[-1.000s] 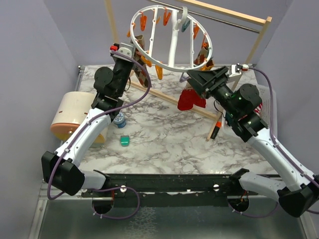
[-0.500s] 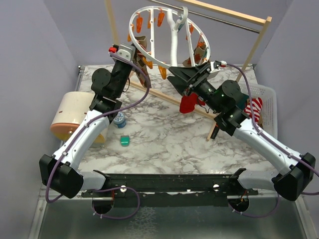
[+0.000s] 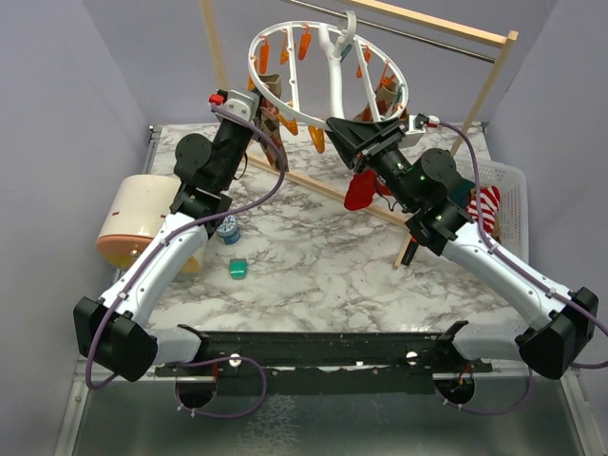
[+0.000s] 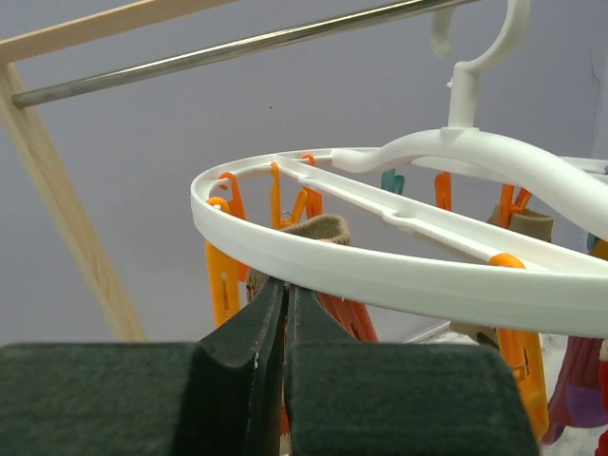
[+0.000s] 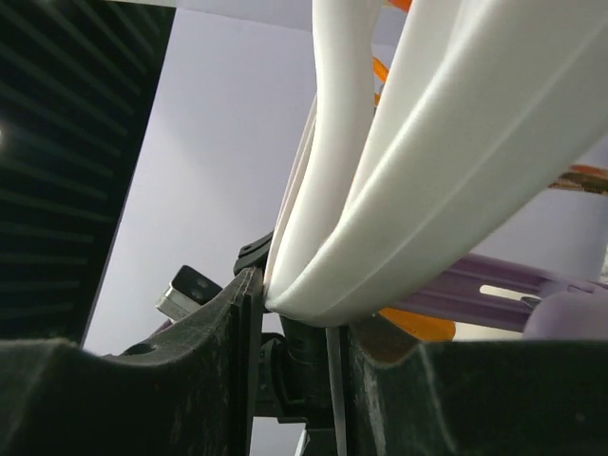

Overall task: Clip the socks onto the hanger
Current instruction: Rotate the hanger at the clothesline.

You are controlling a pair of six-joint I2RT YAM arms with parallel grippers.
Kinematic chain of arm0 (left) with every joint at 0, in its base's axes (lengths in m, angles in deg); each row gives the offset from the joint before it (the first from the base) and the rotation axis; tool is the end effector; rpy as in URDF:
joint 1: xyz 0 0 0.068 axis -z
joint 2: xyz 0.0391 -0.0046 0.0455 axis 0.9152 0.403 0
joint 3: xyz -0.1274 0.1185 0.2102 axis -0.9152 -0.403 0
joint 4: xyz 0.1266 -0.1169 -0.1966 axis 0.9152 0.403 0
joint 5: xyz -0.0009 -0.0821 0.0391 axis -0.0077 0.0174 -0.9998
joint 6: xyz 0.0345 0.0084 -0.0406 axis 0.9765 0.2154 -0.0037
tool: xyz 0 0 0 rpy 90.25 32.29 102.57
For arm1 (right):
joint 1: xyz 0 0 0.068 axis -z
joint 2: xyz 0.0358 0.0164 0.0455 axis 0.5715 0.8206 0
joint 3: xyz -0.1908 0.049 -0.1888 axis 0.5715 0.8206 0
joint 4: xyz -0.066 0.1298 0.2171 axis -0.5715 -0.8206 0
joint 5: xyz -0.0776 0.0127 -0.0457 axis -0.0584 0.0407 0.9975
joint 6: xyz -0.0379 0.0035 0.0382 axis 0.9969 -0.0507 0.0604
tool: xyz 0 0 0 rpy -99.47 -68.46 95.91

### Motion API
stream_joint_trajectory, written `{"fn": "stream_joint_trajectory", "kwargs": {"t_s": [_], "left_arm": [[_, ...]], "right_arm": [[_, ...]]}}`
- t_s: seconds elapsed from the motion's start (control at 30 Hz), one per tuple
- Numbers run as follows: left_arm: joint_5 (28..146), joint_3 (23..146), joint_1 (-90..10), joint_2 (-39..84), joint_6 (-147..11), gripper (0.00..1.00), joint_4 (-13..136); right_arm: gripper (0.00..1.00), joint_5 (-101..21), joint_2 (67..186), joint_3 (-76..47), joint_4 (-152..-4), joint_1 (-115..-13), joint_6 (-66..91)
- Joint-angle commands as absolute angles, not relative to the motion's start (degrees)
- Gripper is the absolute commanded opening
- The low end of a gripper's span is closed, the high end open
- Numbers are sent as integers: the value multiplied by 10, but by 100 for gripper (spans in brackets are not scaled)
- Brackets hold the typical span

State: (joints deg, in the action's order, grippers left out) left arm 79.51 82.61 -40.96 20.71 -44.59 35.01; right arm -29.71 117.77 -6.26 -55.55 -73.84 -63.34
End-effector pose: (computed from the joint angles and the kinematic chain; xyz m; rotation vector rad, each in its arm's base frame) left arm 0.2633 -0.1249 0.4612 0.3717 1.0596 -0.2143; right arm 0.2284 0.1832 0.4367 0.5920 1.3811 1.7573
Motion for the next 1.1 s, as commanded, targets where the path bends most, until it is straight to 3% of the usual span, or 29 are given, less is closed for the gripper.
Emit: {"fn": "stream_joint_trajectory", "kwargs": {"t_s": [0.0, 0.53, 0.8, 1.07], "left_arm": [[798, 811, -405, 185, -443, 0, 344], [769, 735, -405, 146, -435, 0, 344], [783, 743, -405, 156, -445, 0, 344], [786, 758, -405, 167, -449, 0, 344]], "right_arm": [[33, -249, 1161, -55, -567, -740, -621], [33, -129, 1043, 6, -673, -719, -538], [39, -94, 1032, 0, -703, -703, -506], [40, -109, 1047, -7, -698, -668, -506]]}}
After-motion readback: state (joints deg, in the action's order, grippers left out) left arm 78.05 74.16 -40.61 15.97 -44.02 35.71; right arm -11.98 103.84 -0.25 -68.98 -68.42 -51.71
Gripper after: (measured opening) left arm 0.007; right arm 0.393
